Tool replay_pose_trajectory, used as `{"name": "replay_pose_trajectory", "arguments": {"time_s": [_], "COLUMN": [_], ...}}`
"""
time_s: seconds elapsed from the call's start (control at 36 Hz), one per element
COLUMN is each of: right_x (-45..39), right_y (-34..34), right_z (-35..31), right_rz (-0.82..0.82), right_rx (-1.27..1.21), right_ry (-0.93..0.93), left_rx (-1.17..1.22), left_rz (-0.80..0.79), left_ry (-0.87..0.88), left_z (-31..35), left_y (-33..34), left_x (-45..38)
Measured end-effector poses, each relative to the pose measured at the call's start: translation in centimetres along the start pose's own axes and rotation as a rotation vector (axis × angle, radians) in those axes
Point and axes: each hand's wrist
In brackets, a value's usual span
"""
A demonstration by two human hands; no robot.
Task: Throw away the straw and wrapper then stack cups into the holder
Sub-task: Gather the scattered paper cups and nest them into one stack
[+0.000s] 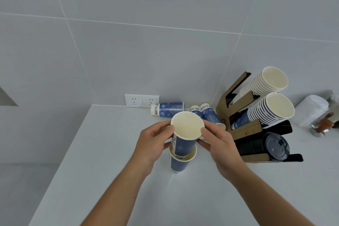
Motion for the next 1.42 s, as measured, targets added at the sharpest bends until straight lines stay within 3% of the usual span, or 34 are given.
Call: {"name": "replay_pose_trajectory", "arguments": {"time_s": [0.19, 0.44, 0.86, 1.08, 1.42], "right_x": [-0.7, -1.9, -3.0, -2.5, -2.8], "right_y": [-0.2, -0.6, -0.6, -0.1, -0.3], "right_z": [1.5, 3.6, 6.1, 7.5, 7.3], "right_rz": [0.038, 0.042, -0.003, -0.002, -0.015], "right_rx": [0.010, 0.202, 0.286, 0.081, -0.033], "right_ry": [0.118, 0.117, 0.221, 0.218, 0.268], "left_rx": [-0.053, -0.110, -0.112, -0.101, -0.008], "left_rz": [0.066, 0.071, 0.073, 0.053, 0.028], "left_ry": [-0.049, -0.058, -0.118, -0.134, -0.177], "left_z": [-2.1, -3.8, -6.6, -7.3, -7.7], "left_y": [-0.1, 0.4, 0.4, 0.0, -0.3], "left_x": [-0.4, -0.9, -2.1, -2.4, -2.6]}}
Point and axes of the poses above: each hand's wrist, its own x-axis away from the middle knuckle, its own y-axis out of the palm, z = x × y, and after that the axes turned 8 degrees about -z, right-handed
